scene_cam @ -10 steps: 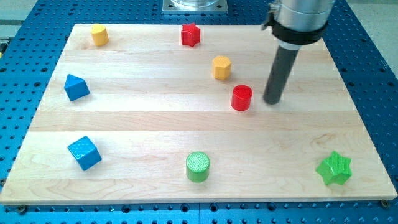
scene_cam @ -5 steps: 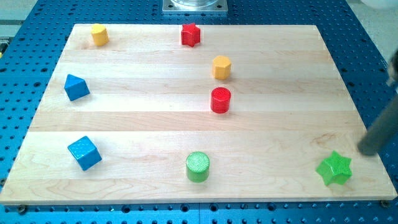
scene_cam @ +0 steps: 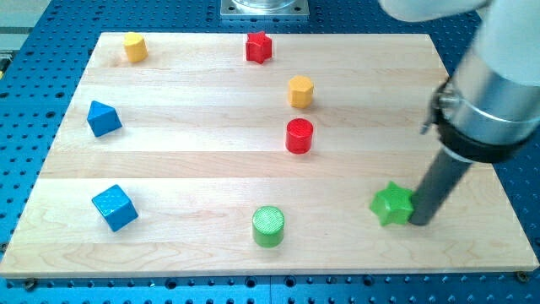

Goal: Slide the green star above the green circle

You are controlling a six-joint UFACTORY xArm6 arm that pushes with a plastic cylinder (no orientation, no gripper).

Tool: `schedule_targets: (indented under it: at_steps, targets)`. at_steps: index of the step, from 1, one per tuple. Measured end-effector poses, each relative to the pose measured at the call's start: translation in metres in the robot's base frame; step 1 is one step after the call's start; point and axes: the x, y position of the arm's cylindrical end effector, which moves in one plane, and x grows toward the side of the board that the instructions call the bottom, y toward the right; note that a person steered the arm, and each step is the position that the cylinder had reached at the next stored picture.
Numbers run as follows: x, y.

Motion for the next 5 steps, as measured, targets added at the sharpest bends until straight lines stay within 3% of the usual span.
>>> schedule_targets:
  at_steps: [3, 5]
  targets:
    - [0.001, -0.049]
    - [-0.029, -0.122]
